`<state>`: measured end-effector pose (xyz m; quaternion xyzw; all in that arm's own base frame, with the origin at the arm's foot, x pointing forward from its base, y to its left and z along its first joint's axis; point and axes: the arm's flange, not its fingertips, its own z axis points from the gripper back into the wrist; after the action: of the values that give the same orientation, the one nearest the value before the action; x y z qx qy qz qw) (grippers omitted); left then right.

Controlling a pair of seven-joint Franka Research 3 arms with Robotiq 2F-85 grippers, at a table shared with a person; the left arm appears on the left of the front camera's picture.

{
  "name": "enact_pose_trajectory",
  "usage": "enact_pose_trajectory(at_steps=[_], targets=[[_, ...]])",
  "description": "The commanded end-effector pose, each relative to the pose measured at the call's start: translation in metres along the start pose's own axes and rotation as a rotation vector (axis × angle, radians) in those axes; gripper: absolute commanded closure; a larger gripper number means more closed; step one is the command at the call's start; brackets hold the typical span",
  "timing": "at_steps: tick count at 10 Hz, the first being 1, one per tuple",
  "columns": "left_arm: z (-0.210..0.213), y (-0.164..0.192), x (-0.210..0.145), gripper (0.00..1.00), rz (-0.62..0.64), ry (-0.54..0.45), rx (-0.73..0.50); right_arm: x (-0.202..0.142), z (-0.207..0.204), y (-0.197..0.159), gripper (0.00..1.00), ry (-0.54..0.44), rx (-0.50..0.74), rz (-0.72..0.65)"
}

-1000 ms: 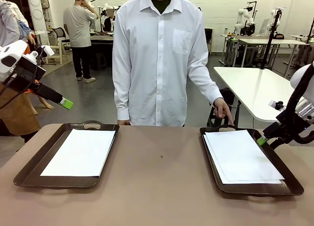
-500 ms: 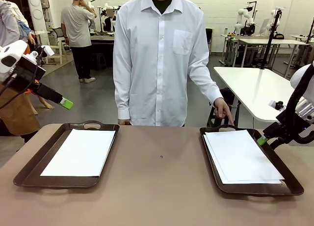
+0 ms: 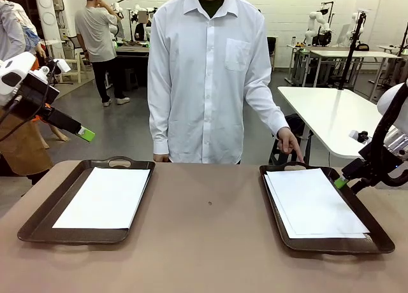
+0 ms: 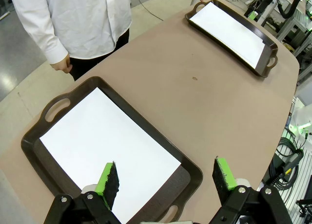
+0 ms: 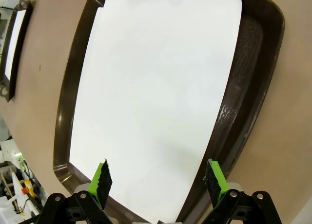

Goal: Sort the A4 documents.
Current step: Place the A4 Paper in the designated Handle tray.

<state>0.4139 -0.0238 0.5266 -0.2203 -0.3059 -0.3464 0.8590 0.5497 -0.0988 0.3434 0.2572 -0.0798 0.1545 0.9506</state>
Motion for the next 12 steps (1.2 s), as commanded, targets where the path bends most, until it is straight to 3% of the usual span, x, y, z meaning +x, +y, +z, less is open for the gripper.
enact_pose_trajectory(at_steps=[1, 12], targets=[[0.0003, 0.0008, -0.0008, 0.00, -0.008, 0.004, -0.001, 0.0004, -0.0005, -0.0004, 0.00, 0.000, 0.000, 0.000], [0.0003, 0.0008, -0.0008, 0.00, -0.008, 0.004, -0.001, 0.0004, -0.0005, -0.0004, 0.00, 0.000, 0.000, 0.000]])
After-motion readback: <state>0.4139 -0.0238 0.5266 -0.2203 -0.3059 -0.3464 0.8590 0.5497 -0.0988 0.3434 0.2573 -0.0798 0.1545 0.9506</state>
